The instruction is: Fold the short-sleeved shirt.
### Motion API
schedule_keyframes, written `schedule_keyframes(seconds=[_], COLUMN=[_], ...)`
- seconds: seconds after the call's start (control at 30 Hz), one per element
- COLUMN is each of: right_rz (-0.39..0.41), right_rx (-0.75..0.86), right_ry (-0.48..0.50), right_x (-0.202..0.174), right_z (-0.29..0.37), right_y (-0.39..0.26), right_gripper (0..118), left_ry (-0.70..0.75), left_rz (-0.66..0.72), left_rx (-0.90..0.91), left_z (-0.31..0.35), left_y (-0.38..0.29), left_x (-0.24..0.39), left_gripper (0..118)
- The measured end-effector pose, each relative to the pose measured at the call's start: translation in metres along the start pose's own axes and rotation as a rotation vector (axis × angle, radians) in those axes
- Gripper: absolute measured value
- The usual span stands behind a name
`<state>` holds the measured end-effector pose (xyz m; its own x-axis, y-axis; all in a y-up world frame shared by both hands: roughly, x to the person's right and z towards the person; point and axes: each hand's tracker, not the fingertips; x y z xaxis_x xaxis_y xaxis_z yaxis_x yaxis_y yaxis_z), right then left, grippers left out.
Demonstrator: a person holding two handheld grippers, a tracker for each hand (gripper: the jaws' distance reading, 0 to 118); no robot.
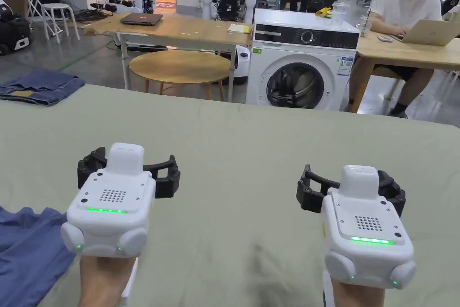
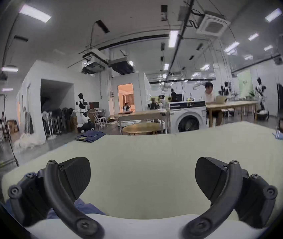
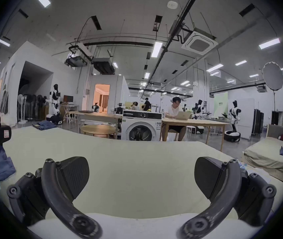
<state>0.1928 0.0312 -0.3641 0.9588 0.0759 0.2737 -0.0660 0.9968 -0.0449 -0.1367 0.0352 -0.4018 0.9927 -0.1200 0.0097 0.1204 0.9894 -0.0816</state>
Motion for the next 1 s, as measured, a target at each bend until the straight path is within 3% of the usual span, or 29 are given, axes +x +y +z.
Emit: schedule_keyframes(seconds=[0.3, 0.63, 0.8, 0.93, 0.97, 1.0], right_rz=[-0.026, -0.106, -0.075, -0.001, -0.014, -0.094], right_rx=[-0.019, -0.046, -0.046, -0.051, -0.049, -0.050], right_ry=[-0.001, 0.012, -0.009, 0.009, 0.010, 0.013], right_x=[0.006, 0.015, 0.015, 0.013, 0.014, 0.018], right_z=[0.005, 0.013, 0.015, 0.015, 0.015, 0.015], right_y=[-0.006, -0.009, -0.009, -0.007, -0.005, -0.003], right_gripper=[118, 118, 118, 118, 118, 118], left_ry=[-0.032, -0.056, -0.034, -0.036, -0.042, -0.055], left_rz=[-0.050, 0.177, 0.181, 0.130, 0.139, 0.188], left_rx=[-0.018, -0.023, -0.040, -0.039, -0.037, -0.031], left_z=[0.006, 0.006, 0.008, 0.010, 0.012, 0.012], left_y=[-0.005, -0.008, -0.012, -0.007, -0.004, -0.002], left_x=[0.000, -0.024, -0.027, -0.026, -0.027, -0.031], left_gripper=[118, 118, 118, 118, 118, 118])
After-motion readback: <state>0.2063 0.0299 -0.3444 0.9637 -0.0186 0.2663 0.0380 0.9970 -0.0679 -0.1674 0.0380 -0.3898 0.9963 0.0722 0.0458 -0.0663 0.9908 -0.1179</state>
